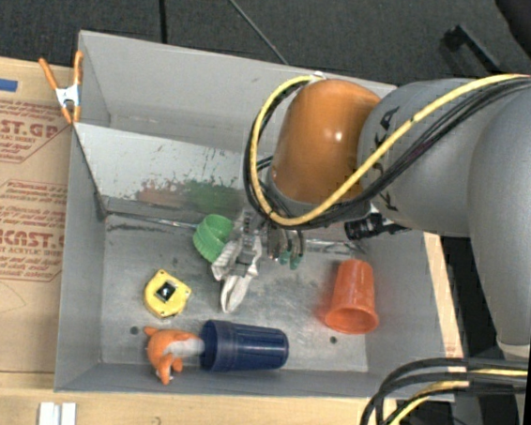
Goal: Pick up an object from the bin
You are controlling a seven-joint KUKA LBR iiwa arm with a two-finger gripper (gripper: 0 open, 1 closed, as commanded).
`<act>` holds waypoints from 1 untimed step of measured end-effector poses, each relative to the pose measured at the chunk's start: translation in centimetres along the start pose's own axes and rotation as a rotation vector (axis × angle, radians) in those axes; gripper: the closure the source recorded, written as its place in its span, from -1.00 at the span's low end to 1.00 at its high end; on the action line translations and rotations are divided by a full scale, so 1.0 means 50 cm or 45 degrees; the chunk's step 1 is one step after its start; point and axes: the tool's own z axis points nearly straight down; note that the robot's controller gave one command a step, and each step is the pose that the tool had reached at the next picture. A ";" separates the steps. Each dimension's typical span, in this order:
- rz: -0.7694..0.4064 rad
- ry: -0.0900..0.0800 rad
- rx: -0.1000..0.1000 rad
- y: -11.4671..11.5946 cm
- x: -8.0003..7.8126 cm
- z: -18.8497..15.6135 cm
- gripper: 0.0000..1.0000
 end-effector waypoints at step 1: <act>-0.084 0.006 0.001 0.012 -0.013 0.027 1.00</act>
Offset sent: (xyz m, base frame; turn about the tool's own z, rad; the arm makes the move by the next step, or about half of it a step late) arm 0.0097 0.0062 0.1730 -0.0573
